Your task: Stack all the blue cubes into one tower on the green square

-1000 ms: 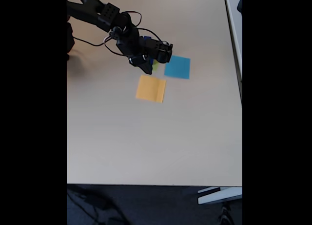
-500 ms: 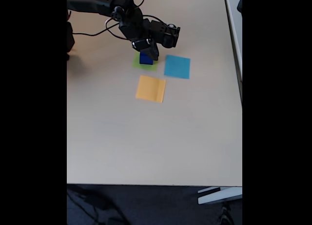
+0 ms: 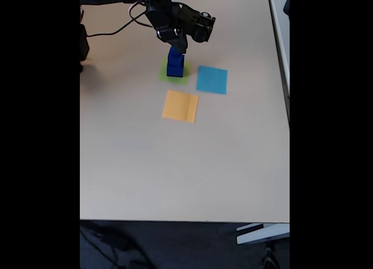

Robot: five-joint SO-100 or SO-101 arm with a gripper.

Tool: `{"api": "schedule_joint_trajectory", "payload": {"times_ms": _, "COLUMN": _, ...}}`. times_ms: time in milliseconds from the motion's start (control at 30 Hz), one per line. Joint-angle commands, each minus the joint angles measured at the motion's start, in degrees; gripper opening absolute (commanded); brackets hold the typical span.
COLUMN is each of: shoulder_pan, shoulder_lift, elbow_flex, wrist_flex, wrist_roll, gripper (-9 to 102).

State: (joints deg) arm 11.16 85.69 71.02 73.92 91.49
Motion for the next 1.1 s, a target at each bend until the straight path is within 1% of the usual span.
{"api": "schedule_joint_trajectory", "payload": {"times_ms": 0, "shoulder_pan": -1.14, "shoulder_lift": 4.48, "elbow_flex": -1.23, "wrist_flex": -0.18, "wrist_roll": 1.85, "gripper": 0}}
{"api": "schedule_joint_trajectory", "payload": {"times_ms": 300, "shoulder_pan": -2.72, "shoulder_lift": 4.75, "elbow_flex": 0.88, "wrist_flex": -2.72, "wrist_roll": 2.29, "gripper": 0}}
{"api": "schedule_joint_trajectory", "payload": {"times_ms": 600, "shoulder_pan": -4.48, "shoulder_lift": 6.94, "elbow_flex": 6.77, "wrist_flex": -5.1, "wrist_roll": 3.78, "gripper": 0}}
{"api": "schedule_joint_trajectory", "payload": {"times_ms": 1067, "shoulder_pan": -4.57, "shoulder_lift": 8.44, "elbow_flex": 9.32, "wrist_flex": -5.63, "wrist_roll": 0.97, "gripper": 0}}
